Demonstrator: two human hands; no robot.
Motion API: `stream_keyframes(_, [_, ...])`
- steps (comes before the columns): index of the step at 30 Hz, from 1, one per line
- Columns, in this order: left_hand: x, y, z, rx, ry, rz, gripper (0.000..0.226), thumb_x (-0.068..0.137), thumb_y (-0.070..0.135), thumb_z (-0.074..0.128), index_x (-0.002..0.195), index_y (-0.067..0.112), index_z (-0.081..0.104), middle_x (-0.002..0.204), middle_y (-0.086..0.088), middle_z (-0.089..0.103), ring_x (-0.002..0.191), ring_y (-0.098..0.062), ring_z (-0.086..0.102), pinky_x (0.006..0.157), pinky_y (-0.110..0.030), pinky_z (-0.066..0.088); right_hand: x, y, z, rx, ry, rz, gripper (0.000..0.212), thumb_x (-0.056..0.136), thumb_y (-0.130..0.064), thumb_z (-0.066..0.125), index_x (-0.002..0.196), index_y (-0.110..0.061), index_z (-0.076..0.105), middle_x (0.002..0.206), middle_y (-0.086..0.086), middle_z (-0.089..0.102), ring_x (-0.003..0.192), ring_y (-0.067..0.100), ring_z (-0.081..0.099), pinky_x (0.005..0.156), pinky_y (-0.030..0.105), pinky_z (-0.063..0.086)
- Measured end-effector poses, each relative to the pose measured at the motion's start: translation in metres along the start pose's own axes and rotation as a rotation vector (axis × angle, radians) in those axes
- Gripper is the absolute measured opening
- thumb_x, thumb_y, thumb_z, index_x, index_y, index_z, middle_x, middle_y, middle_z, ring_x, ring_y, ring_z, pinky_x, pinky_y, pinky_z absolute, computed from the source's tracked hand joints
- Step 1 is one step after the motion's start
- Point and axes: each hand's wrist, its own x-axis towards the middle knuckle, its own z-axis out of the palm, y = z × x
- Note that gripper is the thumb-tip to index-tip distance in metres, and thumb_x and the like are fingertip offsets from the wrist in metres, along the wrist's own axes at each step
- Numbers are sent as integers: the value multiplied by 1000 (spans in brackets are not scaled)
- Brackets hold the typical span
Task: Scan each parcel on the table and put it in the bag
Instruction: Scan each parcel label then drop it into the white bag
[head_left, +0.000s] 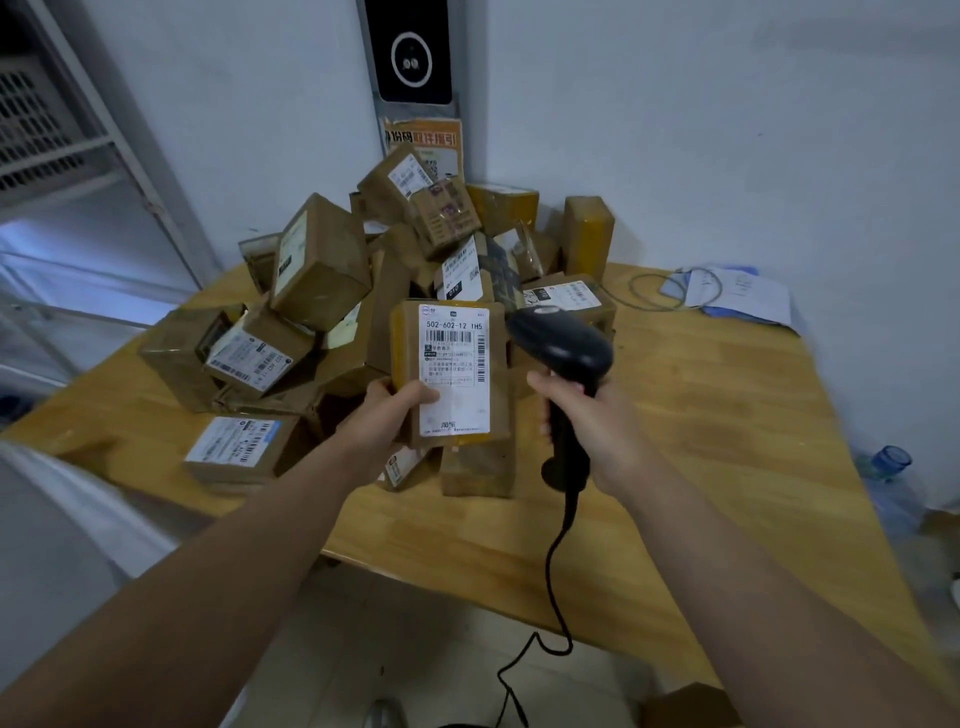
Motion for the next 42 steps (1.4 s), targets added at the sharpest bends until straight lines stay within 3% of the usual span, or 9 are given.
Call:
stream_keyframes(5, [4, -6, -4, 74, 118, 92, 78, 80, 30, 77, 141, 11, 33, 121, -3, 62, 103, -21, 63, 85, -38, 54, -10, 11, 16, -66, -10, -37, 21, 89, -19, 68, 76, -4, 61, 56, 6, 59, 47, 17, 54, 50, 28, 45])
stream_keyframes(10, [3, -11, -5, 170, 178, 129, 87, 70, 41, 83, 140, 16, 37, 124, -2, 62, 108, -23, 62, 96, -47, 50, -17, 13, 19, -88, 8, -23, 27, 88, -23, 68, 70, -5, 60, 50, 5, 58, 43, 19, 52, 48, 29, 44])
stream_keyframes(17, [3, -15, 2, 210, 180, 136, 77, 80, 36, 76, 142, 17, 35, 129, -2, 58, 116, -25, 57, 90, -39, 50, -25, 17, 23, -176, 87, 12, 36, 89, -20, 66, 57, -7, 57, 44, 2, 53, 39, 17, 51, 47, 28, 44])
stream_keyframes(19, [3, -16, 2, 211, 177, 124, 79, 78, 39, 76, 142, 18, 35, 129, -2, 58, 118, -26, 57, 97, -46, 48, -25, 18, 24, -199, 90, 17, 36, 89, -20, 65, 57, -7, 56, 42, 1, 52, 38, 16, 50, 48, 27, 43])
stream_keyframes(27, [4, -17, 0, 215, 200, 117, 82, 77, 40, 77, 143, 19, 33, 132, -3, 55, 121, -28, 53, 102, -51, 45, -29, 19, 23, -227, 99, 10, 33, 90, -22, 65, 60, -9, 57, 43, -1, 53, 39, 13, 51, 46, 25, 45])
stream_keyframes(32, [0, -22, -4, 230, 211, 124, 81, 77, 41, 77, 143, 19, 34, 132, -2, 55, 120, -26, 55, 101, -50, 47, -30, 19, 27, -146, 39, 5, 22, 88, -23, 68, 77, -5, 62, 50, 2, 59, 42, 14, 54, 48, 27, 46])
stream_keyframes(35, [-6, -25, -12, 214, 188, 142, 78, 79, 37, 76, 143, 19, 35, 131, -2, 55, 119, -24, 55, 98, -43, 49, -29, 22, 35, -121, -2, 9, 22, 87, -22, 70, 92, -1, 64, 54, 5, 61, 45, 16, 55, 49, 29, 46])
stream_keyframes(39, [-20, -31, -35, 164, 170, 222, 63, 82, 34, 74, 135, 18, 44, 123, 4, 61, 105, -11, 60, 74, -20, 47, -30, 25, 61, -53, -61, -10, 22, 88, -14, 67, 85, 7, 62, 57, 10, 56, 49, 22, 52, 51, 32, 45])
stream_keyframes(42, [-30, -39, -70, 107, 202, 244, 55, 80, 36, 76, 127, 21, 52, 115, 7, 67, 101, -10, 65, 79, -25, 52, -32, 29, 95, -15, -122, -42, 18, 89, -7, 65, 85, 10, 60, 56, 9, 51, 51, 24, 49, 52, 31, 44])
